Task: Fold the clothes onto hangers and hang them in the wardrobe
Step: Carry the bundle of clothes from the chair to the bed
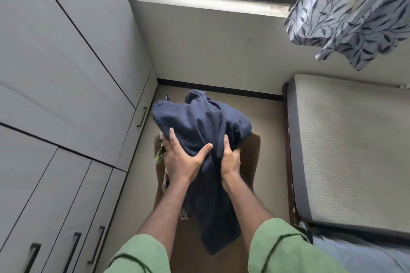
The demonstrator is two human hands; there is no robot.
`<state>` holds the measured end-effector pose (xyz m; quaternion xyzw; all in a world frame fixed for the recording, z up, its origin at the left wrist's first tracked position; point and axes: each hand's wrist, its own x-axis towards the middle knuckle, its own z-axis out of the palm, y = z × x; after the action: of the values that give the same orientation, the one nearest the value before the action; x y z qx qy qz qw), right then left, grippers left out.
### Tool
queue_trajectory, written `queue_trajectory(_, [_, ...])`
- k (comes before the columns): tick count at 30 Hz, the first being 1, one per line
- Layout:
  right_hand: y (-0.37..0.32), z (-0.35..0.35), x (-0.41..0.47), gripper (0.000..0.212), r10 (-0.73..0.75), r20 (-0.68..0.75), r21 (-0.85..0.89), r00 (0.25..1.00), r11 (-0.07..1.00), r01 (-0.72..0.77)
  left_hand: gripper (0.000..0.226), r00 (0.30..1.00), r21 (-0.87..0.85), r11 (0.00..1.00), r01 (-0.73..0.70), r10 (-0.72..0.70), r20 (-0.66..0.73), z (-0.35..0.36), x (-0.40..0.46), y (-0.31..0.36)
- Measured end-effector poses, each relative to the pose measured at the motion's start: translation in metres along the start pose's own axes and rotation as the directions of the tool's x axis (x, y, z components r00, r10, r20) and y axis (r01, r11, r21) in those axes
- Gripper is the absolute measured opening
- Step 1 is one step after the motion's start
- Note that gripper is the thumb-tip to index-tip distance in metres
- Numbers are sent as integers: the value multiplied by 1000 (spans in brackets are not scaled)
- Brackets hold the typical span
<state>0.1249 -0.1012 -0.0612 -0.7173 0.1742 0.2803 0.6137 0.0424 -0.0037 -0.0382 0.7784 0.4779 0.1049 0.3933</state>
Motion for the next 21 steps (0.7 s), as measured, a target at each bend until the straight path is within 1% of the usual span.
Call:
queue_trajectory(2, [-1, -5, 6, 94, 14, 104, 63, 995, 998, -21, 136, 1000, 20, 1000, -13, 13, -19, 0, 1, -1])
queue_trajectory(4, [-2, -9, 15, 103, 59, 205, 58, 977, 996, -72, 134, 999, 26, 999, -21, 22, -41, 1, 1, -3])
queue_trajectory(6, [-3, -10, 20, 99, 109, 271, 33, 956, 992, -122, 135, 998, 22, 999, -26, 27, -49, 4, 0, -5])
queue_trajectory(10, [-5, -15, 17, 80, 116, 284, 59, 952, 989, -138, 134, 998, 23, 999, -27, 28, -52, 8, 0, -5])
queue_trajectory(13, [-12, -21, 11, 60, 140, 382, 95, 913, 977, -190, 135, 998, 12, 1000, -25, 26, -50, 8, 0, -6])
queue_trajectory(17, [-28, -19, 10, 61, 229, 491, 40, 841, 958, -285, 126, 997, -30, 999, -26, 24, -75, 11, 0, -3])
queue_trajectory(19, [-34, -17, 11, 68, 285, 531, 9, 798, 940, -342, 124, 996, -53, 998, -24, 20, -82, 13, 2, 2])
queue_trajectory(21, [-35, -14, 15, 74, 306, 547, -6, 780, 932, -362, 122, 996, -91, 996, -18, 10, -87, 15, 3, 6])
